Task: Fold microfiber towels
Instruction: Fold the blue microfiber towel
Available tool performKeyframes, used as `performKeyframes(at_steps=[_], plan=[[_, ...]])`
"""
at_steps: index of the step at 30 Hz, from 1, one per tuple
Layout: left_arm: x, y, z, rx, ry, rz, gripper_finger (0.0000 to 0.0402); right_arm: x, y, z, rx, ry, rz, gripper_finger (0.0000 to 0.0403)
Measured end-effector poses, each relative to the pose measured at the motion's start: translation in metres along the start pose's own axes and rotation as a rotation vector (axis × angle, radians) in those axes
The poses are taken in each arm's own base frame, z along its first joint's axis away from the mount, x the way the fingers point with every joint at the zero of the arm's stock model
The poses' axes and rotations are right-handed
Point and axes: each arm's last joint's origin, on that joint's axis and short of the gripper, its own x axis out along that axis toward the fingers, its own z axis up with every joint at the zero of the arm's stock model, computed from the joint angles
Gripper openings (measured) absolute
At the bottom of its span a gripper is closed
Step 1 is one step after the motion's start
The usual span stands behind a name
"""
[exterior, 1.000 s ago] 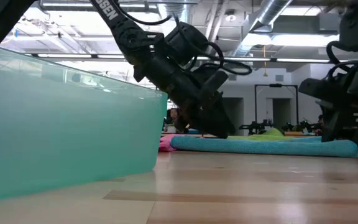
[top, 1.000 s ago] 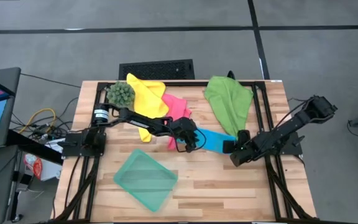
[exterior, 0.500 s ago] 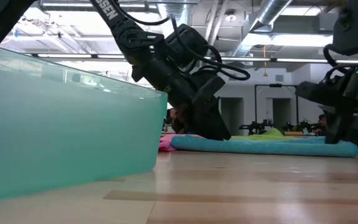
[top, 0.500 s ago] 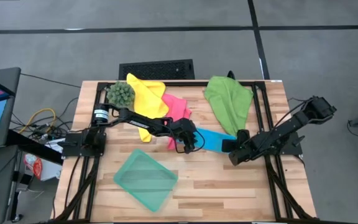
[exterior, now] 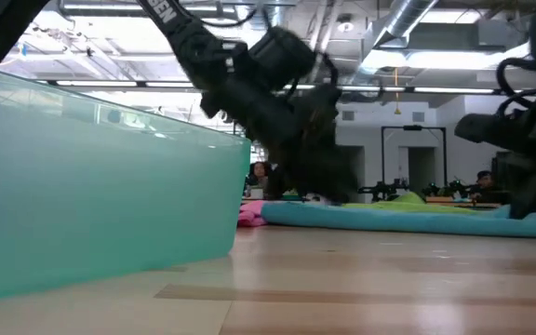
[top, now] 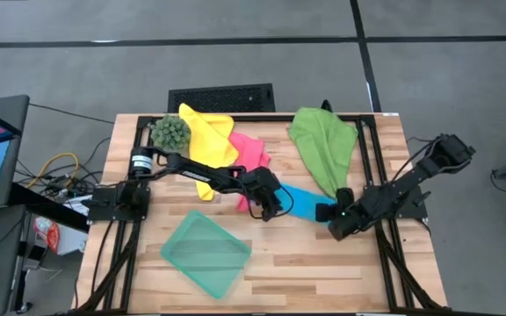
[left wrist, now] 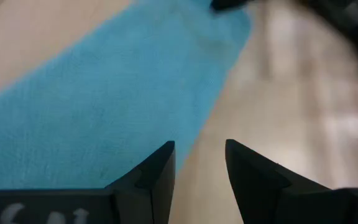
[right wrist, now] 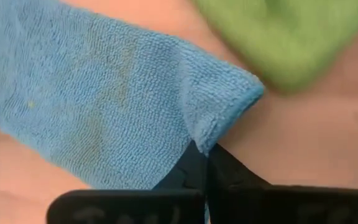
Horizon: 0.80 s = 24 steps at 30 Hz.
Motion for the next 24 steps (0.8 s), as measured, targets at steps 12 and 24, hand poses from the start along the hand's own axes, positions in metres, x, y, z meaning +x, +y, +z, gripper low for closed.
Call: performKeyframes(at_steps=[12, 24], plan=[[-0.010, -0.038, 0.028, 0.182, -0.023, 0.072, 0.0132, -0.036, -0.010, -0.027, -0.064, 0.158, 0.074, 0.0013], [-0.011, -0.031, 0.015, 0.190, 0.130, 0.103, 0.0132, -0.064, 0.047, -0.009, -0.155, 0.095, 0.219, 0.0015]])
